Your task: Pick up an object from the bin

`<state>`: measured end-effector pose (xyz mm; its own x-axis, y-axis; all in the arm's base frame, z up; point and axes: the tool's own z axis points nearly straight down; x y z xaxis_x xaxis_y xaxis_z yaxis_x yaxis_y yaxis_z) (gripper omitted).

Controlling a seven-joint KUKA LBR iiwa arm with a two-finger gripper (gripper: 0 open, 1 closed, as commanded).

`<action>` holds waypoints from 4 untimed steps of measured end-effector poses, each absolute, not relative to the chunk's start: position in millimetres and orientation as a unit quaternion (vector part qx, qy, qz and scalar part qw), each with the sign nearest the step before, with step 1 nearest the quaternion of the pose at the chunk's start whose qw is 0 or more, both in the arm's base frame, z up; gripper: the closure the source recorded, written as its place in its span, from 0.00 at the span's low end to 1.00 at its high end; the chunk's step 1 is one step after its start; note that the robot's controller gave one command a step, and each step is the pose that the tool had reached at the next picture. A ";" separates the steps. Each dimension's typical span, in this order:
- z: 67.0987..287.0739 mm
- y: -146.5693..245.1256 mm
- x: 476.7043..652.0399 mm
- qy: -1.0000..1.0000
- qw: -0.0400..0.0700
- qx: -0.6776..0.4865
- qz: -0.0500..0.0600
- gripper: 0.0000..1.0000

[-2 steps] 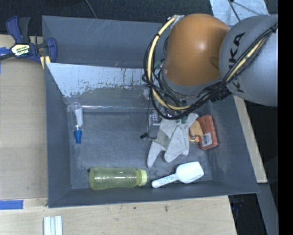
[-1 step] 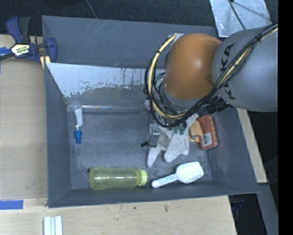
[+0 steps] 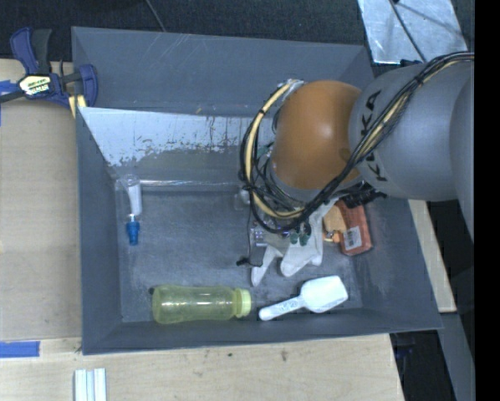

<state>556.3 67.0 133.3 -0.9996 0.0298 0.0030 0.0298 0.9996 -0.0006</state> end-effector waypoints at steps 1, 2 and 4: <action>121.9 32.3 541.2 -1.000 -0.001 0.012 0.000 0.00; 101.7 13.3 535.0 -0.998 -0.001 0.056 0.002 0.00; 106.1 -10.7 534.6 -0.991 -0.002 0.135 0.000 0.00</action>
Offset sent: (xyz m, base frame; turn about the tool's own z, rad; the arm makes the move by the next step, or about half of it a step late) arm -0.0239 -0.0453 -0.0386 -0.1640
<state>534.6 -10.7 106.1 -0.9636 -0.2672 -0.0041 -0.2672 0.9636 -0.0005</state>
